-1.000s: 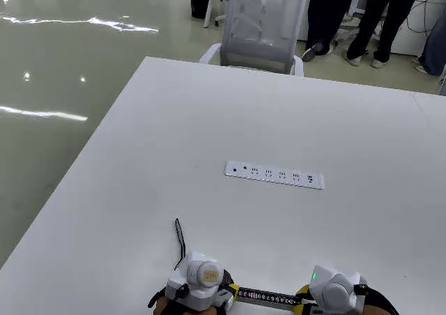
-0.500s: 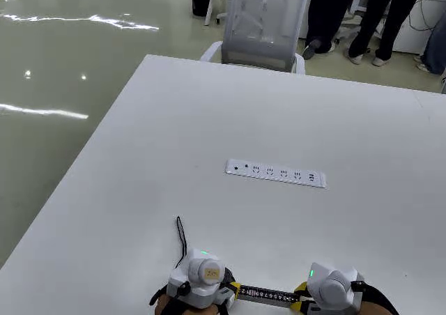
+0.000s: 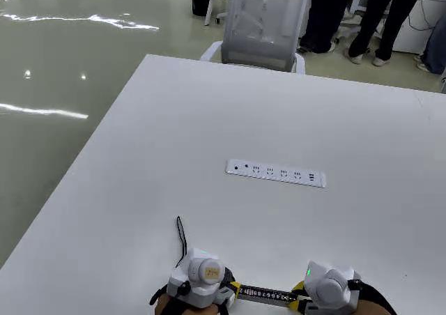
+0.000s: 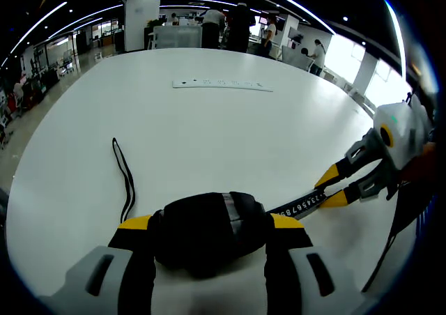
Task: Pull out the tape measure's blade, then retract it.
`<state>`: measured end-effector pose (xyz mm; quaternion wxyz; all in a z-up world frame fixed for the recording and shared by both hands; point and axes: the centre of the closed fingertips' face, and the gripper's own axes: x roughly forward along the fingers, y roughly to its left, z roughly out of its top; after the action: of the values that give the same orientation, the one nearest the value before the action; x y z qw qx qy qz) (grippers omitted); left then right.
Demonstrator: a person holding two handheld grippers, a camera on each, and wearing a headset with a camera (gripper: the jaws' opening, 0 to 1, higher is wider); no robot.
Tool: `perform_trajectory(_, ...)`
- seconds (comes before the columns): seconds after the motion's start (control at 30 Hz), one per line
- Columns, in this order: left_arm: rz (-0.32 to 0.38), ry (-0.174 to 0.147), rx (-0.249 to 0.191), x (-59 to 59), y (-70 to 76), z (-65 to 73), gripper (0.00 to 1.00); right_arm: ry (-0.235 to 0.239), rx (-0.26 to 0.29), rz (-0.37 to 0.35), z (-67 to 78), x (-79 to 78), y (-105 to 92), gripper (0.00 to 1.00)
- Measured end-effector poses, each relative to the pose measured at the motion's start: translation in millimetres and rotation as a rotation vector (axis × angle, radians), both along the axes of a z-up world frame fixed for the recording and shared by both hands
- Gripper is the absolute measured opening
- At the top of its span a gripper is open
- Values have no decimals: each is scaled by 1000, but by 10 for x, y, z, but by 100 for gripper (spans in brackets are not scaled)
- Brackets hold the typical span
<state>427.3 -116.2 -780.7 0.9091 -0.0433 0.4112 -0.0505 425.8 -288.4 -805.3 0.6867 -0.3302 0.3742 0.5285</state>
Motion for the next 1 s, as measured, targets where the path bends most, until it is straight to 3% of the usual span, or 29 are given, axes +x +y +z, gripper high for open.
perform_trajectory(1.0, 2, 2, -9, 14, -5, -4, 61, 7, 6, 10, -1, 11, 168, 12)
